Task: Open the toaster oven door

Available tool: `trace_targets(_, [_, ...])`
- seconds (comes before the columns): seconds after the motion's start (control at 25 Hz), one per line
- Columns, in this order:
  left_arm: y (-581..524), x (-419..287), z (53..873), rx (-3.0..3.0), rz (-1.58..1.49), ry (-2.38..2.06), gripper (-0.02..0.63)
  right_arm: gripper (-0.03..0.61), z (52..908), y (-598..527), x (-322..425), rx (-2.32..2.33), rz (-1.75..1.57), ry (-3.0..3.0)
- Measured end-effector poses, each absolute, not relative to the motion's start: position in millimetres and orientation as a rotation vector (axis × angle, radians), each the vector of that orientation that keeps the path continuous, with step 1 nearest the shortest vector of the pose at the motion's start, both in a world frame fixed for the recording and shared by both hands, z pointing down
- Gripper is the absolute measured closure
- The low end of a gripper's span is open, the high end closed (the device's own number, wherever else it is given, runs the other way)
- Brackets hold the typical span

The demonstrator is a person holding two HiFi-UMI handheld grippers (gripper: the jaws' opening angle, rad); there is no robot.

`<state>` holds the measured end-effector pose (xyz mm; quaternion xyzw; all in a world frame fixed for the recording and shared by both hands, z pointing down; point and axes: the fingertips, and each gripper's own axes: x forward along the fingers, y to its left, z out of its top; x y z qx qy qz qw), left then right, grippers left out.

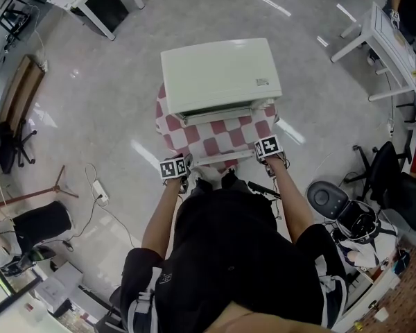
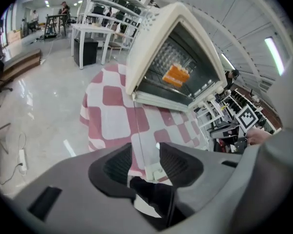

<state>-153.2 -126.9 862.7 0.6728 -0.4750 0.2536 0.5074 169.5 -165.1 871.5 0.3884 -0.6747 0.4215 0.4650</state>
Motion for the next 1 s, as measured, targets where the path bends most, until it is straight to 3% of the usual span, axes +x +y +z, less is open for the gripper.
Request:
trace_targets(0.08, [-139.6, -168.1, 838.3, 1.661, 0.559, -1.215, 0.442, 0.439, 844.5, -176.6, 163.9, 1.004, 0.978, -1.742])
trace_targets(0.36, [-194.7, -167.9, 703.6, 1.966, 0.3, -1.472, 0.595, 0.511, 693.4, -224.7, 123.6, 1.298, 0.716, -2.195])
trace_targets(0.72, [-208.5, -128.4, 510.1, 2.439, 0.024, -1.667, 0.604, 0.543, 521.7, -229.1, 89.8, 1.595, 0.326, -2.526])
trace_targets(1.0, [-183.0, -108.8, 497.4, 2.463, -0.065, -1.628, 0.604, 0.546, 515.4, -195.6, 70.7, 1.618, 0.297, -2.559])
